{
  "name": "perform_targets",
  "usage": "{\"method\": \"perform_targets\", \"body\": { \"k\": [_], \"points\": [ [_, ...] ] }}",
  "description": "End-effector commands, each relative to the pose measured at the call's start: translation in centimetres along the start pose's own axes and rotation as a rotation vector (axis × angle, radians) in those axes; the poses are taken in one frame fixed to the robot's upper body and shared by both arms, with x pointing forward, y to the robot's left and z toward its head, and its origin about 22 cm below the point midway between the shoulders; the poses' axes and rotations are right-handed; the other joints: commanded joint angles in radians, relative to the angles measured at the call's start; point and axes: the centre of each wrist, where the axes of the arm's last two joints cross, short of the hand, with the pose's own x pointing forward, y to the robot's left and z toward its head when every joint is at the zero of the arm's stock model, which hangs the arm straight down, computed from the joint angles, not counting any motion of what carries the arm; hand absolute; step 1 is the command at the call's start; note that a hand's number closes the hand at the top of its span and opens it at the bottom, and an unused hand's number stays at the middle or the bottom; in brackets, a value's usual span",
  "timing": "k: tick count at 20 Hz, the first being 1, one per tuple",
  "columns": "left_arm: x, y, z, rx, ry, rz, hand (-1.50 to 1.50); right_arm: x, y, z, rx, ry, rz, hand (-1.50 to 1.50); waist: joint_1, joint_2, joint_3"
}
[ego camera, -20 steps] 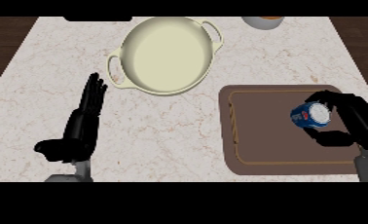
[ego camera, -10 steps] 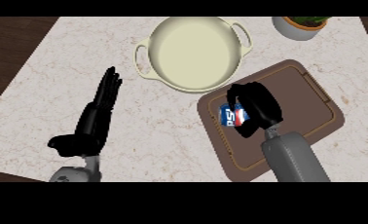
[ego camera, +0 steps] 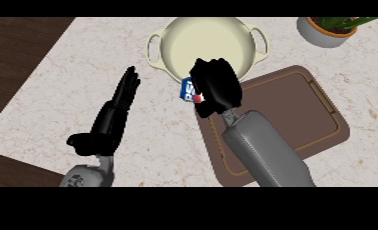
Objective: Pick the can from the tray and place it in the pot
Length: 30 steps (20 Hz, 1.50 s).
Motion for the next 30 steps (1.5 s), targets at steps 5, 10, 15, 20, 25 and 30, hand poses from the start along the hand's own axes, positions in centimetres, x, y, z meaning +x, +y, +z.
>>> {"method": "perform_targets", "body": {
  "k": [5, 10, 15, 20, 25, 30],
  "points": [
    [-0.2, -1.0, -0.4, 0.001, 0.013, 0.001, 0.00, 7.1, -3.6, -2.1, -0.230, 0.114, 0.078, 1.50, -0.005, -0.010, -0.001],
    [-0.1, -0.2, -0.7, 0.004, 0.003, -0.013, 0.00, 9.7, -6.0, -3.8, -0.311, 0.270, 0.101, 1.50, -0.008, -0.006, -0.002],
    [-0.7, 0.0, -0.4, 0.016, 0.001, -0.010, 0.00, 11.1, -6.3, -5.0, -0.354, 0.382, 0.102, 1.50, -0.024, 0.004, -0.002],
    [-0.4, -0.9, -0.7, 0.046, 0.005, -0.010, 0.00, 11.7, -6.7, -6.3, -0.355, 0.442, 0.125, 1.50, -0.060, 0.003, 0.000],
    [-1.7, 0.3, 0.5, 0.101, 0.012, -0.026, 0.00, 11.4, -6.5, -7.4, -0.353, 0.452, 0.114, 1.50, -0.112, 0.000, 0.001],
    [-0.5, 1.4, 0.0, 0.126, 0.003, -0.034, 0.00, 9.6, -5.7, -8.9, -0.332, 0.489, 0.116, 1.50, -0.126, 0.001, 0.002]
  ]
}}
